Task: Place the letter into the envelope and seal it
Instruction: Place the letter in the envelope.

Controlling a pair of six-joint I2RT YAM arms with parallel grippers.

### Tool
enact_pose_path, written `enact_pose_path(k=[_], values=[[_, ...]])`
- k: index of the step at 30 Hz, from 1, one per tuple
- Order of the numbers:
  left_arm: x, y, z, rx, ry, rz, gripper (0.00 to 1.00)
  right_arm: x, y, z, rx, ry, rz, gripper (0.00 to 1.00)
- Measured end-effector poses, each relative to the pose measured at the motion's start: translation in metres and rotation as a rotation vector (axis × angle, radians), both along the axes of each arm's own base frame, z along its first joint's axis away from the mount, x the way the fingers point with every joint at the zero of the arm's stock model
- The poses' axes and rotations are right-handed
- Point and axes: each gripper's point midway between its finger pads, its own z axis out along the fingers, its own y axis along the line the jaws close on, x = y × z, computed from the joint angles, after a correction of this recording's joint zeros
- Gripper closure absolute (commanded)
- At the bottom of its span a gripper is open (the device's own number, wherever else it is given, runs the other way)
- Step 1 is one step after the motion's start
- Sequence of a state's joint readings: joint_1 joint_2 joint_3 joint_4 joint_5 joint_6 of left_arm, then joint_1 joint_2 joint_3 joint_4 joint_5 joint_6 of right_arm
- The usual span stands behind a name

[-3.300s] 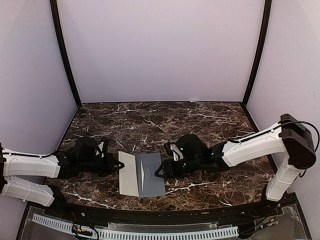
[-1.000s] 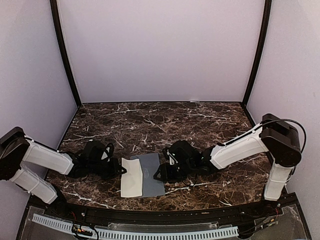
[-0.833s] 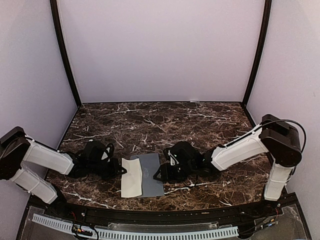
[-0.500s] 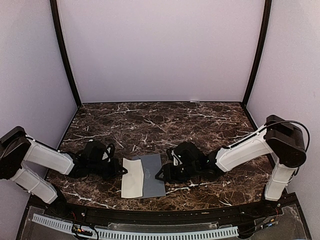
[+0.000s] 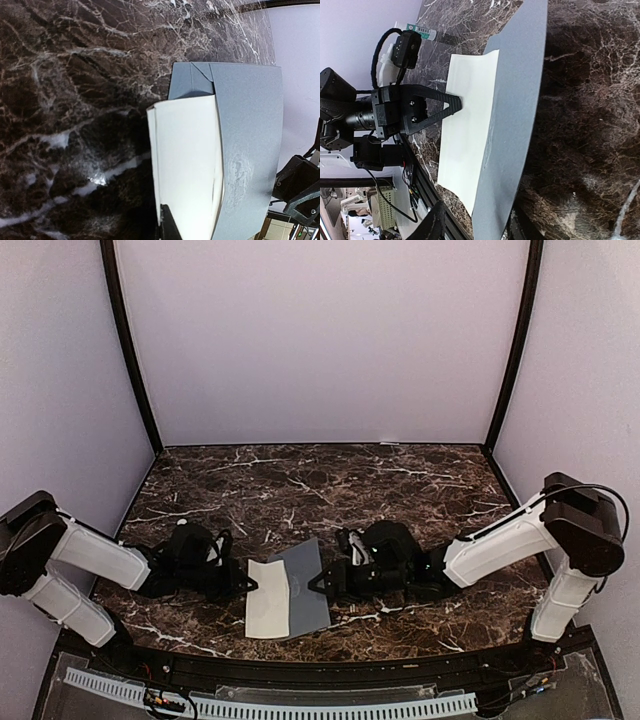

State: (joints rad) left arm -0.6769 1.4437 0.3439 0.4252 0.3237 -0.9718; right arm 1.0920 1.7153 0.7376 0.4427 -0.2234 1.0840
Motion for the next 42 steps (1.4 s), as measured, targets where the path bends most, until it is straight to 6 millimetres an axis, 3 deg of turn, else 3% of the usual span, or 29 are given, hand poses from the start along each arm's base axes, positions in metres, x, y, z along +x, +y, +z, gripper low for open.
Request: enact_pose_path(k=[9, 24, 42], values=[[0.000, -0.002, 0.002, -0.014, -0.007, -0.007, 1.00, -0.002, -0.002, -0.011, -0.025, 0.025, -0.001, 1.00], [0.000, 0.005, 0.006, 0.011, -0.022, 0.011, 1.00, 0.000, -0.011, -0.024, -0.105, 0.041, -0.022, 1.00], [-0.001, -0.008, -0.001, -0.001, 0.069, -0.033, 1.00, 0.000, -0.015, -0.029, -0.132, 0.037, -0.023, 1.00]])
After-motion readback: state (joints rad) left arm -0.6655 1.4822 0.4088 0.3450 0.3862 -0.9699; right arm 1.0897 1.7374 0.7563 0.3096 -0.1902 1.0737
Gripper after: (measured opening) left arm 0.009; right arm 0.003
